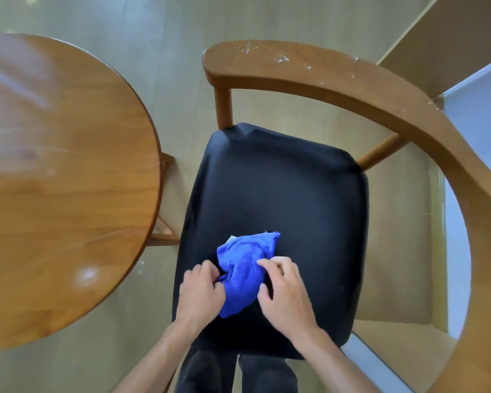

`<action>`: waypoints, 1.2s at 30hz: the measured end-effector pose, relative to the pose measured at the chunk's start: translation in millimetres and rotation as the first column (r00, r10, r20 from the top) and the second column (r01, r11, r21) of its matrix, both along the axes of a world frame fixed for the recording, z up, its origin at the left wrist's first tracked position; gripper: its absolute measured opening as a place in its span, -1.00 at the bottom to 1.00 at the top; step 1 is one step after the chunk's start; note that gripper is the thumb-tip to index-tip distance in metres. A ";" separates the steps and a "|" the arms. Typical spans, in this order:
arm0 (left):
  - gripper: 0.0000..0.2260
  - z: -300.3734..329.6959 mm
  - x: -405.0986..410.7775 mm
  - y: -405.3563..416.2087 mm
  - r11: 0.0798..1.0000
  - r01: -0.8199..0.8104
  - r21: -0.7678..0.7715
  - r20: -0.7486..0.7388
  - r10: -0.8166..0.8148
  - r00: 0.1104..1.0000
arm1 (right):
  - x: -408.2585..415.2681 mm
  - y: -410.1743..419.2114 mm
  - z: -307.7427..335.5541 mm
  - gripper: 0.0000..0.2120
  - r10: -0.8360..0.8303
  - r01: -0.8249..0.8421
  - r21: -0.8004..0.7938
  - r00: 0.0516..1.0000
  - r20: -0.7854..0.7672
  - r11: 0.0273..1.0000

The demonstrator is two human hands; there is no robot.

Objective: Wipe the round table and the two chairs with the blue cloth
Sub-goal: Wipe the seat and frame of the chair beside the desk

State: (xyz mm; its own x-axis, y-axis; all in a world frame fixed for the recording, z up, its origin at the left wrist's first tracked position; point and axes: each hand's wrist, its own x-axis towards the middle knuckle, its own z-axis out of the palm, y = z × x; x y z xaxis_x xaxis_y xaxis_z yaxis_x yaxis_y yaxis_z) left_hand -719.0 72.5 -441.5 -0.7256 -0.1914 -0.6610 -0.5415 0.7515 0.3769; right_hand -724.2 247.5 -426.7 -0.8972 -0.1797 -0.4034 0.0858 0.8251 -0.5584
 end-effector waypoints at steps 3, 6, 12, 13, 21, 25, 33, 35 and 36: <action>-0.50 -0.4 24.7 0.6 0.950 0.310 0.018 0.159 -0.309 0.938 | 1.9 -11.8 3.0 -0.29 0.307 -0.290 0.116 0.935 -0.177 0.950; -0.38 -0.7 35.6 9.4 0.929 0.365 -0.063 0.143 -0.353 0.925 | -13.3 -12.7 1.6 -0.23 0.581 -0.523 0.291 0.796 -0.168 0.801; -0.69 26.9 17.0 -0.1 0.976 0.212 0.045 -0.077 -0.209 0.975 | -28.7 -2.9 19.1 -0.48 0.546 -0.480 0.356 0.831 -0.108 0.801; -0.73 37.9 11.4 -3.4 0.973 0.208 0.099 -0.124 -0.195 0.973 | -26.6 -0.5 24.3 -0.48 0.493 -0.443 0.321 0.865 -0.091 0.837; -0.86 146.0 -34.9 -6.7 0.935 0.261 0.240 -0.272 -0.194 0.943 | -0.7 2.9 126.8 -0.27 -0.003 0.038 -0.274 0.992 0.126 0.961; -0.92 203.4 -43.6 5.9 0.928 0.268 0.258 -0.284 -0.192 0.939 | 4.9 -3.7 181.2 -0.20 -0.063 0.090 -0.272 0.992 0.107 0.958; -0.85 290.2 -57.5 29.5 0.855 0.224 0.467 -0.331 -0.065 0.941 | -25.6 20.8 267.3 -0.43 -0.163 0.215 -0.412 0.974 0.159 0.885; -0.82 305.7 -54.9 32.8 0.841 0.221 0.493 -0.342 -0.047 0.938 | -31.7 26.2 286.4 -0.42 -0.135 0.204 -0.430 0.973 0.185 0.880; -0.78 312.8 -52.4 33.8 0.833 0.225 0.506 -0.344 -0.044 0.938 | -35.1 28.4 295.4 -0.42 -0.129 0.200 -0.429 0.973 0.189 0.881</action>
State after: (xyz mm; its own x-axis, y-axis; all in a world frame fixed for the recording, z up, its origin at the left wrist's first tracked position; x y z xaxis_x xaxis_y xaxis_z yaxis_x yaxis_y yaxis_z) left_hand -771.4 106.3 -128.7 -0.8979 0.2375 -0.3705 -0.2398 0.4418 0.8644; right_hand -759.3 275.9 -131.4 -0.8642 -0.2267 -0.4492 0.3107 0.4618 -0.8308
